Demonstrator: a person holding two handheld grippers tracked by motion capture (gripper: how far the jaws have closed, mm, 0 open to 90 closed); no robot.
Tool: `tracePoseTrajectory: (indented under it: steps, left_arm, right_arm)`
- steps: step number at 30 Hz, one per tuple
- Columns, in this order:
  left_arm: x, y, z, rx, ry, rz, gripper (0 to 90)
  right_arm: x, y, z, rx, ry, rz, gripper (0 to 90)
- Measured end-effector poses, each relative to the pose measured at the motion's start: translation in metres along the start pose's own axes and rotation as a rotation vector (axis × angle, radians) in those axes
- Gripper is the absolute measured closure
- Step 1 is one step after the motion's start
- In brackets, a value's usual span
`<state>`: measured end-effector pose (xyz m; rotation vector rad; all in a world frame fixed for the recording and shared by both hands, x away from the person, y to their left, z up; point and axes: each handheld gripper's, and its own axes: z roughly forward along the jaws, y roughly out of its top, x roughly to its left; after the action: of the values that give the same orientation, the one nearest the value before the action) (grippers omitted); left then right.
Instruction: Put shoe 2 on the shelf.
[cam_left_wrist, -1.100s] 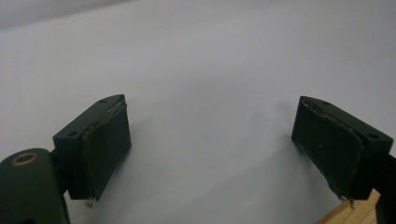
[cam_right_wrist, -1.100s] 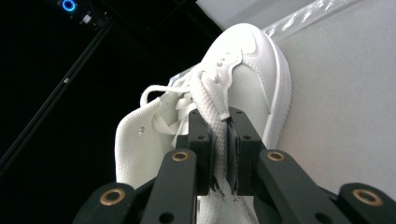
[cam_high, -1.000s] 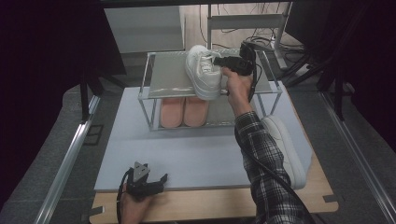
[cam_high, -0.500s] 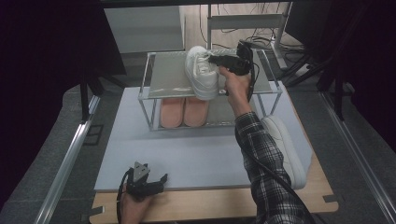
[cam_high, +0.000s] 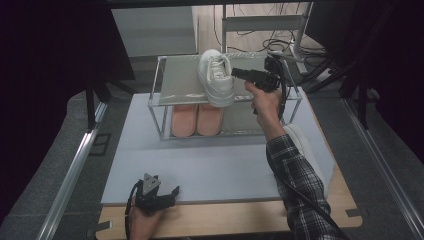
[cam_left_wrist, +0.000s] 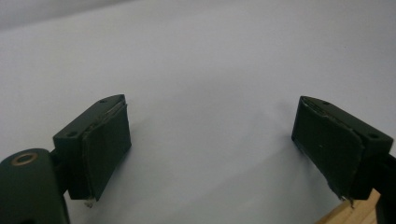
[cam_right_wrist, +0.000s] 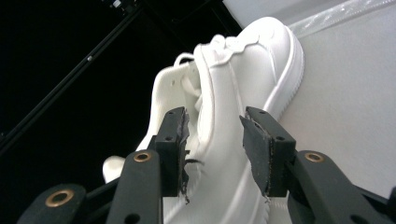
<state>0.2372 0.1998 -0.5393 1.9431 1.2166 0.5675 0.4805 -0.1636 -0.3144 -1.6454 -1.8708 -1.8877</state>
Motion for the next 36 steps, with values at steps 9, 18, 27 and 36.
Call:
tracePoseTrajectory:
  steps: [9,18,27,36]
  left_arm:
    - [0.000,0.000,0.000,0.000,0.001,0.001,11.5]
    - [0.000,0.000,0.000,0.000,0.001,0.001,11.5]
    - [0.000,0.000,0.000,0.000,0.001,0.000,11.5]
    - [0.000,0.000,0.000,0.002,0.000,0.000,11.5]
  right_arm:
    - [-0.008,-0.010,-0.021,0.017,0.021,-0.031,59.1]
    - [-0.010,-0.022,-0.037,0.037,0.030,-0.065,59.2]
    - [-0.010,-0.039,-0.045,0.068,0.049,-0.094,63.8]
    - [-0.010,-0.060,-0.039,0.123,0.044,-0.155,88.1]
